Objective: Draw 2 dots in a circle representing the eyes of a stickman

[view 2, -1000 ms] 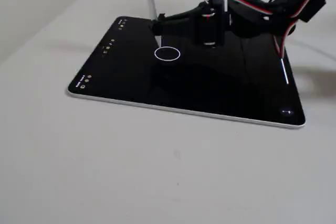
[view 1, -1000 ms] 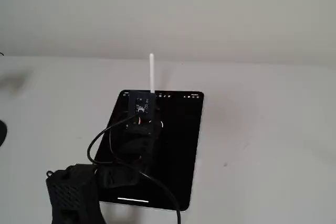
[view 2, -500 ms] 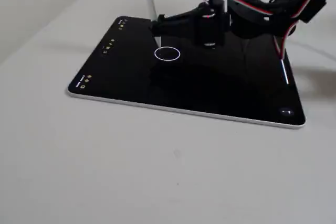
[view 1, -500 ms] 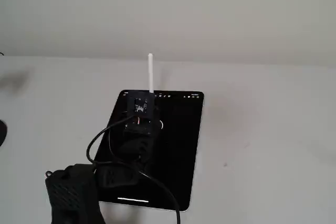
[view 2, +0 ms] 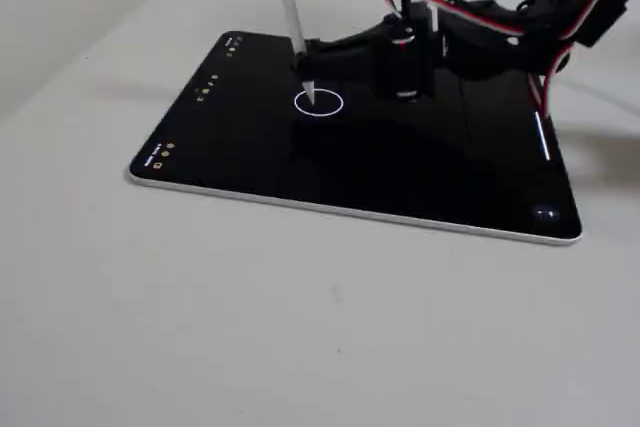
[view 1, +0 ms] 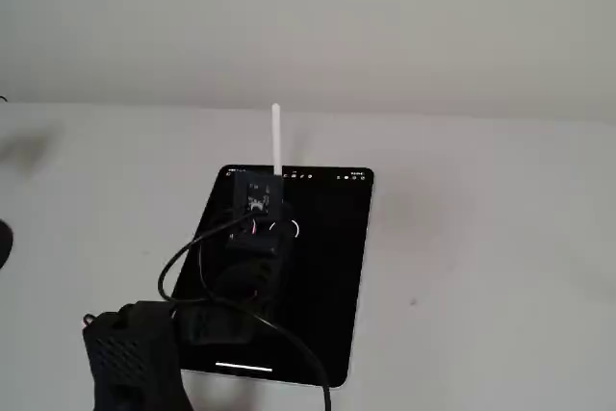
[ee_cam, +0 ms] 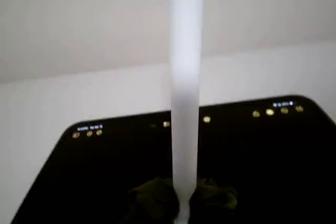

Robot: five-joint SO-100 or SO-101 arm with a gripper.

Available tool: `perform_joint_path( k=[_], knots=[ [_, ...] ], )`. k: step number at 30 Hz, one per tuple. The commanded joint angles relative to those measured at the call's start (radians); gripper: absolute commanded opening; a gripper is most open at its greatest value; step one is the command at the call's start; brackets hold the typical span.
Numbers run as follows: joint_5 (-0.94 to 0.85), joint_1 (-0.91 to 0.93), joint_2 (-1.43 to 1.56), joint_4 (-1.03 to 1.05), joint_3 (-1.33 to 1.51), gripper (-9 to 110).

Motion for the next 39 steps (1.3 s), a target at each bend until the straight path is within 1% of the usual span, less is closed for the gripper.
perform_joint_path(
  k=[1,39],
  knots=[
    [-0.015,-0.014,0.034,-0.031,0.0,0],
    [-0.051,-0.032,-0.029,-0.078,0.006,0]
  ],
)
